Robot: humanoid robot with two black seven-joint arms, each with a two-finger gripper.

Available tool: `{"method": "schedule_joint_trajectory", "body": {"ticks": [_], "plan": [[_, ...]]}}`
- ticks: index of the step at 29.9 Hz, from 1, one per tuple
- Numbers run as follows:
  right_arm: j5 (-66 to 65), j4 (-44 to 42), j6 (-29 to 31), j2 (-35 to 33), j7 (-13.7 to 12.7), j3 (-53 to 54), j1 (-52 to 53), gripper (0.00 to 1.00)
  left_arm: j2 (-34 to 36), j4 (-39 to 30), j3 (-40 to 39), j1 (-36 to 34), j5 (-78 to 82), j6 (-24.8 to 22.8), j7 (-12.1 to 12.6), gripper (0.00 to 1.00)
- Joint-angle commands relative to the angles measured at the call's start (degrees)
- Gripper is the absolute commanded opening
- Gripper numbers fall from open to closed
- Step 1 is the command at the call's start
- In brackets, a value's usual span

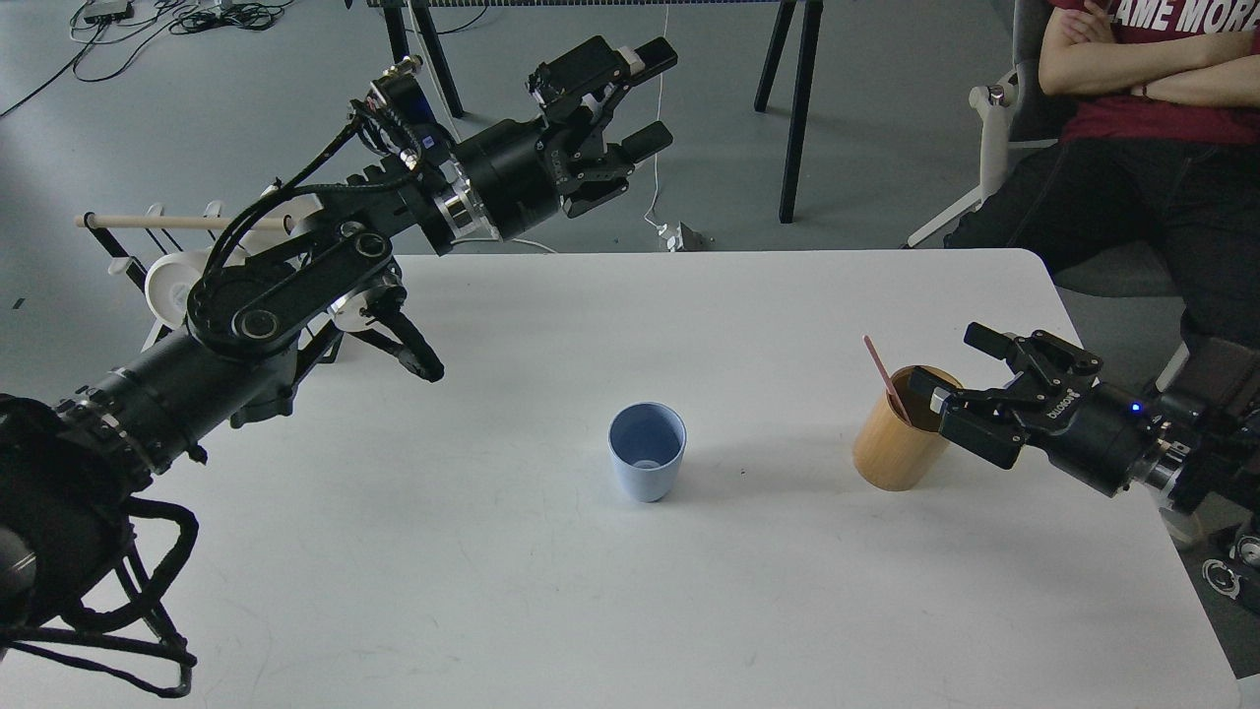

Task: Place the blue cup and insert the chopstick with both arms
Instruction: 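Reach the right gripper to the tan cup and grasp the red stick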

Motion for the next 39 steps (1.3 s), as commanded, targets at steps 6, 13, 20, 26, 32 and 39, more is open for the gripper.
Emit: {"method": "schedule_joint_trajectory", "body": {"ticks": [6, 13, 20, 26, 32, 39], "plan": [[0.22, -7.52, -0.33, 9.07, 0.01, -2.93, 3.73, 0.91, 0.00, 0.38, 0.00, 0.71, -0.38, -0.04, 0.00, 0.97], [0.22, -11.56, -0.50, 12.33, 0.01, -7.49, 7.86, 0.80, 0.00, 0.55, 0.00, 0.97, -0.47, 0.05, 0.00, 0.97], [0.31, -12.62, -1.38, 13.65, 0.01, -8.99, 9.01, 0.54, 0.09, 0.64, 0.00, 1.15, -0.47, 0.05, 0.00, 0.97], [0.22, -12.62, -1.64, 13.65, 0.01, -9.08, 9.10, 0.46, 0.00, 0.64, 0.00, 1.41, -1.17, 0.05, 0.00, 0.97], [0.22, -12.62, -2.26, 13.04, 0.01, -9.17, 8.92, 0.38, 0.00, 0.64, 0.00, 1.50, -1.26, 0.05, 0.00, 0.97], [0.22, -12.71, -3.57, 12.51, 0.01, -9.17, 8.83, 0.22, 0.09, 0.73, 0.00, 1.50, -1.26, 0.05, 0.00, 0.97]]}}
